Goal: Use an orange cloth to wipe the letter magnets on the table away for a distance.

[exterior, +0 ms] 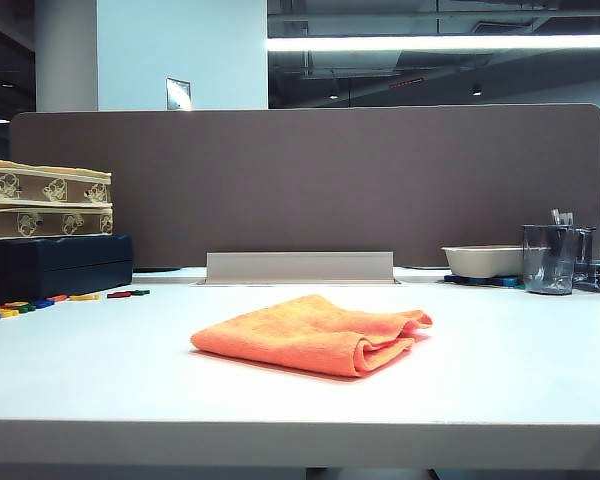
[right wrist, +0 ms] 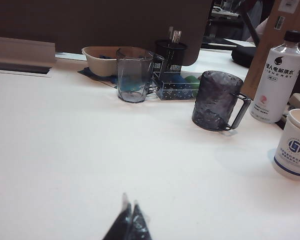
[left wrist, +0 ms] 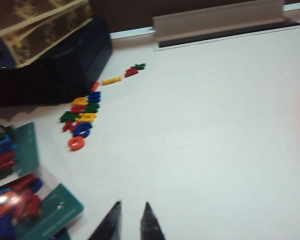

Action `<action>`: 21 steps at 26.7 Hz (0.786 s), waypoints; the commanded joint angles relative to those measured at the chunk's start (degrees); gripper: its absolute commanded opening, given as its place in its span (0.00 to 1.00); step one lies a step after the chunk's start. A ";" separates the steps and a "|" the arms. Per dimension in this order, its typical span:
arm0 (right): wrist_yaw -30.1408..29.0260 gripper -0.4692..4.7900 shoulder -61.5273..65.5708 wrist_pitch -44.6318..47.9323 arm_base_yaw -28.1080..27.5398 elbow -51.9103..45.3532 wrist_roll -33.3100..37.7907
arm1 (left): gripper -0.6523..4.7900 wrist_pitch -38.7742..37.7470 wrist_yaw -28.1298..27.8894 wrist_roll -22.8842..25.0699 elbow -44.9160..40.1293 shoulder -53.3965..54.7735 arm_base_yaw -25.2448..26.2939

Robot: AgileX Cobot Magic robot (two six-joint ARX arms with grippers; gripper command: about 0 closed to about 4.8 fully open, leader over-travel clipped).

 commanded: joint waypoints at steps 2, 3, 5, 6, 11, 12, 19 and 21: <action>0.07 0.09 -0.46 0.74 0.02 0.02 0.07 | 0.21 -0.42 0.02 -0.02 0.04 0.04 4.11; 0.07 0.09 -0.46 0.74 0.02 0.02 0.07 | 0.21 -0.42 0.02 -0.02 0.04 0.04 5.18; 0.07 0.09 -0.46 0.74 0.02 0.02 0.07 | 0.21 -0.42 0.00 -0.02 0.04 0.04 6.80; 0.07 0.09 -0.46 0.74 0.02 0.02 0.07 | 0.21 -0.42 0.00 -0.02 0.04 0.04 7.45; 0.07 0.09 -0.46 0.74 0.02 0.02 0.07 | 0.21 -0.42 0.00 -0.02 0.04 0.04 9.75; 0.07 0.09 -0.46 0.74 0.02 0.02 0.07 | 0.21 -0.42 -0.02 -0.02 0.04 0.04 9.75; 0.07 0.09 -0.46 0.74 0.02 0.02 0.07 | 0.21 -0.42 0.02 -0.04 0.04 0.04 9.70; 0.09 0.09 -0.46 0.74 0.02 0.02 0.07 | 0.21 -0.42 0.00 -0.02 0.04 0.04 9.70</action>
